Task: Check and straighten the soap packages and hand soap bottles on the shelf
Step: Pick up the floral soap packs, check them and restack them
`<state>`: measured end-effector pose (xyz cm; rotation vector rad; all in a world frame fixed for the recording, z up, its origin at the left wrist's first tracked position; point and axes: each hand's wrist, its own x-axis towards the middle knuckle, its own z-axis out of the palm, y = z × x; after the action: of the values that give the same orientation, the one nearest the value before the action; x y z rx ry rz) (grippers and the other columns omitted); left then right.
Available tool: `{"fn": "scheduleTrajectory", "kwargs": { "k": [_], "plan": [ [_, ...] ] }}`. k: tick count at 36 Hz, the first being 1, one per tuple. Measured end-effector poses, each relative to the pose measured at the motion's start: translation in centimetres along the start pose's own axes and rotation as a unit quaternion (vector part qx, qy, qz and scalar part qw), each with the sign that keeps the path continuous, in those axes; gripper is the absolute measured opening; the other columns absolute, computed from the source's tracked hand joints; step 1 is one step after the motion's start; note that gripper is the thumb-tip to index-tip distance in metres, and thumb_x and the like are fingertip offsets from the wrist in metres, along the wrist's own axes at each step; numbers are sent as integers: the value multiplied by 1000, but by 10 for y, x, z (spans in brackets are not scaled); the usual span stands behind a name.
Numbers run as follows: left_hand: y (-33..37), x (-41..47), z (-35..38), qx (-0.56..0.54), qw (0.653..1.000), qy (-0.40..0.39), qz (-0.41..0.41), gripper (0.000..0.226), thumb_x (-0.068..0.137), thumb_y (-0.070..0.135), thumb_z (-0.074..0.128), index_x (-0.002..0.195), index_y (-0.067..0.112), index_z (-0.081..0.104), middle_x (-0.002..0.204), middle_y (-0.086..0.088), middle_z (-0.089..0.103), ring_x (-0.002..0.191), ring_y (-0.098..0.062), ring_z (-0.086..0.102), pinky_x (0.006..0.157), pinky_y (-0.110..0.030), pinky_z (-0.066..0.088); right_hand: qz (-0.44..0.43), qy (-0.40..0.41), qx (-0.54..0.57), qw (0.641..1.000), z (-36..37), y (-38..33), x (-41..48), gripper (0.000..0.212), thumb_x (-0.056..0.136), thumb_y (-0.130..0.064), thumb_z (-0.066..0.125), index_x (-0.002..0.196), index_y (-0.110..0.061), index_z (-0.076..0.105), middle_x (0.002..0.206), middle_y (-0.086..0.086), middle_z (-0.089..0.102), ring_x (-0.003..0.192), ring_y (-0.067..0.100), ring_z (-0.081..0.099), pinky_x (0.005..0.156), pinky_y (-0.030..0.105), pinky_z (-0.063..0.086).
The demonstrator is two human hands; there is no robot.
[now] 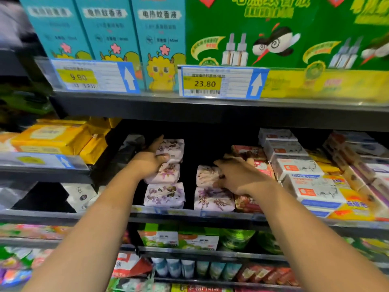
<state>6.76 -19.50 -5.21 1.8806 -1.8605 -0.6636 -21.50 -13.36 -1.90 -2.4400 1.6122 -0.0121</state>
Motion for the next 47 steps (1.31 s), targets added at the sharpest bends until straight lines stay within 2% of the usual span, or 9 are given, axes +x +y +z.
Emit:
{"fn": "scheduleTrajectory", "kwargs": {
  "k": [6, 11, 17, 25, 29, 36, 39, 44, 47],
  "plan": [
    [1, -22, 7, -2, 999, 48, 1, 79, 93, 35, 65, 157, 29, 19, 147, -20, 46, 129, -37, 49, 98, -30, 43, 16, 4, 56, 998, -5, 5, 1, 41, 99, -41, 55, 138, -34, 48, 145, 3, 47, 127, 27, 48, 98, 34, 43],
    [9, -55, 18, 62, 990, 118, 37, 52, 91, 31, 64, 137, 11, 52, 136, -21, 48, 127, -41, 44, 106, -39, 42, 30, -35, 77, 996, -10, -4, -7, 29, 99, -36, 57, 123, -33, 41, 114, 6, 58, 99, 26, 58, 82, 36, 50],
    [36, -93, 27, 74, 976, 125, 165, 29, 87, 24, 57, 113, 16, 66, 98, -7, 68, 100, -25, 59, 82, -32, 47, 23, 64, 96, 993, -12, -14, -20, 31, 95, -33, 63, 123, -29, 50, 100, -6, 57, 99, 24, 63, 72, 27, 41],
    [85, -131, 22, -101, 982, -5, 159, 77, 92, 27, 69, 145, 54, 19, 140, 9, 49, 122, -19, 50, 94, -27, 42, 25, 162, 354, 921, -22, -10, -57, 32, 87, -24, 76, 115, -32, 62, 97, -20, 65, 86, -17, 56, 73, 6, 39],
    [88, -143, 25, -151, 964, -4, 217, 88, 90, 26, 72, 129, 80, 15, 134, 56, 24, 135, 11, 32, 109, -25, 39, 41, 140, 408, 901, -28, -10, -71, 22, 91, -20, 71, 101, -38, 63, 95, -28, 65, 84, -22, 56, 72, 2, 38],
    [88, -151, 42, -114, 929, 57, 346, 51, 86, 31, 72, 130, 44, 52, 153, 31, 23, 142, 7, 25, 106, -9, 31, 120, 99, 641, 751, -18, -16, -89, 14, 96, -21, 64, 89, -19, 75, 88, -4, 78, 87, 12, 73, 78, 22, 54],
    [89, -153, 47, -137, 921, 77, 357, 39, 86, 29, 66, 124, 28, 58, 149, 23, 37, 138, 4, 36, 105, -9, 32, 122, 51, 646, 751, -12, -13, -93, 20, 95, -30, 64, 101, -13, 75, 98, 4, 78, 98, 22, 72, 93, 39, 52],
    [87, -155, 43, -149, 948, 50, 276, 58, 75, 53, 70, 128, 59, 48, 133, 43, 45, 125, 10, 44, 103, -20, 42, 125, 28, 693, 710, -11, -10, -98, 46, 80, -47, 66, 111, -13, 72, 105, 10, 75, 96, 24, 72, 69, 36, 59],
    [88, -156, 38, -217, 956, 22, 196, 53, 69, 63, 71, 118, 67, 50, 121, 32, 56, 116, -1, 55, 93, -25, 48, 85, 29, 681, 727, -13, -7, -105, 37, 90, -45, 67, 121, -24, 70, 119, 2, 72, 116, 20, 65, 100, 44, 51]
  ]
}}
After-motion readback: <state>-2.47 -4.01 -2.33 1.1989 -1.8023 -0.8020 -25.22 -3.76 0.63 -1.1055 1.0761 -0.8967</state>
